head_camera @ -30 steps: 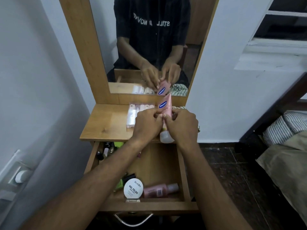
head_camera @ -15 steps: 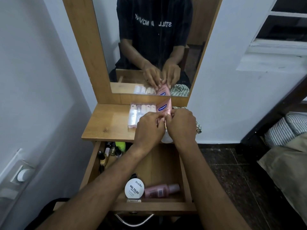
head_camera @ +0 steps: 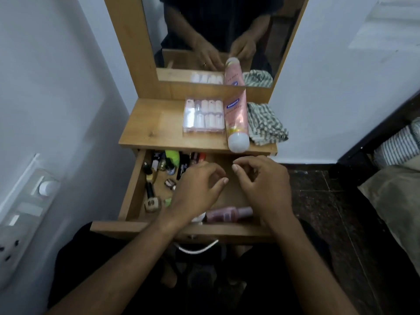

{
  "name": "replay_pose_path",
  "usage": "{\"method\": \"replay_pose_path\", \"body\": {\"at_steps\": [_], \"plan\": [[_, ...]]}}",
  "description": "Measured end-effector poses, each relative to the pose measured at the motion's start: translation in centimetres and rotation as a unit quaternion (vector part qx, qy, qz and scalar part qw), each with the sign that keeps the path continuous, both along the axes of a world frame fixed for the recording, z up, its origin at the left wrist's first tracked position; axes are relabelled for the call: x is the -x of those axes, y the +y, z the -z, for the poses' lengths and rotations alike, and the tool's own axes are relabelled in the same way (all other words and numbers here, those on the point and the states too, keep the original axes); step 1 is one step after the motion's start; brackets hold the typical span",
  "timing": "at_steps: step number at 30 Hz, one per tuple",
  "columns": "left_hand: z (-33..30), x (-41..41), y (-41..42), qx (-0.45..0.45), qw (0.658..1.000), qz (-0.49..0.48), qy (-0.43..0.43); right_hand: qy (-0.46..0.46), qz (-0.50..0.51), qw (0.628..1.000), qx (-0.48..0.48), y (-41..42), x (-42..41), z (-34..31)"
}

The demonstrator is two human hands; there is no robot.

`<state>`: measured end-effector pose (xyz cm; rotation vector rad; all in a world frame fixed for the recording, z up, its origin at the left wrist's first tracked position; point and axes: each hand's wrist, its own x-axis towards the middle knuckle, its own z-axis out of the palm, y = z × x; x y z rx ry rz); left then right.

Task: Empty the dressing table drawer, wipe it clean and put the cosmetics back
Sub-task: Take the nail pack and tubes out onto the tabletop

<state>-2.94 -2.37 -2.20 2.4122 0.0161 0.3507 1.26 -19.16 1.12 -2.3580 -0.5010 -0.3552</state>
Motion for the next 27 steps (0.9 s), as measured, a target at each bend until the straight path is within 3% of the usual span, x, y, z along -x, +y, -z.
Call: {"method": "replay_pose_path", "body": {"at_steps": [5, 11, 18, 27], "plan": [[0.8, 1.4, -0.5, -0.066, 0.985, 0.053, 0.153, 0.128, -0.058, 0.978, 0.155, -0.3, 0.7, 2.9], [0.8, 1.3, -0.4, -0.081, 0.954, 0.083, 0.275, 0.151, -0.074, 0.955, 0.245, -0.1, 1.3, 2.7], [1.1, 1.5, -0.7, -0.101, 0.949, 0.074, 0.29, 0.168, -0.083, 0.952, 0.244, -0.1, 1.9, 2.7], [1.6, 2.1, 0.1, -0.033, 0.967, 0.066, 0.245, 0.153, -0.087, 0.967, 0.182, -0.9, 2.2, 3.2]]}}
